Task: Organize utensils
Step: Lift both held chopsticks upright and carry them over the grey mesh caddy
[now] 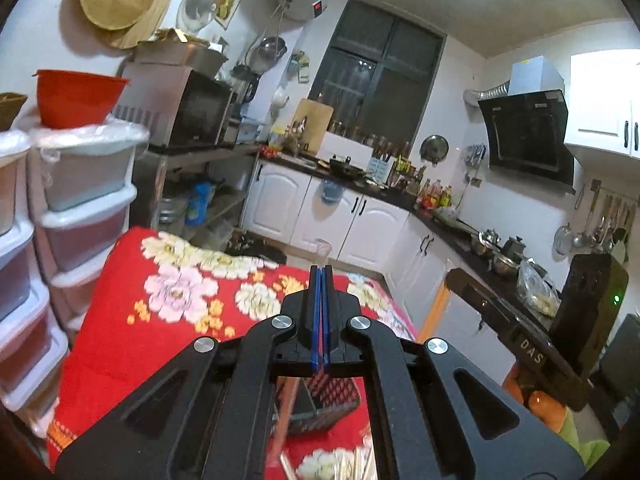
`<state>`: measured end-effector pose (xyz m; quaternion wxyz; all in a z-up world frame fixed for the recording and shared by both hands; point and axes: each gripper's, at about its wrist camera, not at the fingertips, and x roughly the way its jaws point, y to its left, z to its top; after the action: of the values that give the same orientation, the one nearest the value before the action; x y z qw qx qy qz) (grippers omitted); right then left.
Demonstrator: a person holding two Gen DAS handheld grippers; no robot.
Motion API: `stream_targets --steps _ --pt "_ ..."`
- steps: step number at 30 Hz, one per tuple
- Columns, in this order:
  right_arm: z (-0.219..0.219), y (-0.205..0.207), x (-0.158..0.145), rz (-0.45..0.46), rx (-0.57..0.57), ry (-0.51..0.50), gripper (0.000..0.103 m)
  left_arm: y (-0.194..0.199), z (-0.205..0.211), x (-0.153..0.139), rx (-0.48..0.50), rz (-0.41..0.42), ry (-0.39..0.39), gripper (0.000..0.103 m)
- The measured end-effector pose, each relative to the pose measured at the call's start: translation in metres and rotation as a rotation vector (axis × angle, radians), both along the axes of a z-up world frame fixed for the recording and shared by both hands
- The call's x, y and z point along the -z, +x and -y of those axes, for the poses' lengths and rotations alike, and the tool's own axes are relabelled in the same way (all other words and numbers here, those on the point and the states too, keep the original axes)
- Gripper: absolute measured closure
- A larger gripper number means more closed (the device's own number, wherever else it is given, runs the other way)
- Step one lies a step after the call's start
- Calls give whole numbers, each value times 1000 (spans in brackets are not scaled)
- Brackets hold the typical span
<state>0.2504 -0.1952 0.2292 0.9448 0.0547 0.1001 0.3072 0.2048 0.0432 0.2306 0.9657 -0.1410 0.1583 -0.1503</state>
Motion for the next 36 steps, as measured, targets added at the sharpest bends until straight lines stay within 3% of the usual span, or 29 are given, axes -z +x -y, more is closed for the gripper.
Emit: stream_targets --steps 5,10,24,36 --pt "-6 23 -2 27 29 19 98 20 7 -7 -26 45 11 103" --pt "-12 46 12 36 51 24 98 41 9 4 -48 60 14 103" --pt "-25 79 82 -41 121 -4 98 74 7 68 -17 1 -23 103" --pt "-23 78 107 -100 143 -15 97 75 -4 105 -15 -94 -23 103"
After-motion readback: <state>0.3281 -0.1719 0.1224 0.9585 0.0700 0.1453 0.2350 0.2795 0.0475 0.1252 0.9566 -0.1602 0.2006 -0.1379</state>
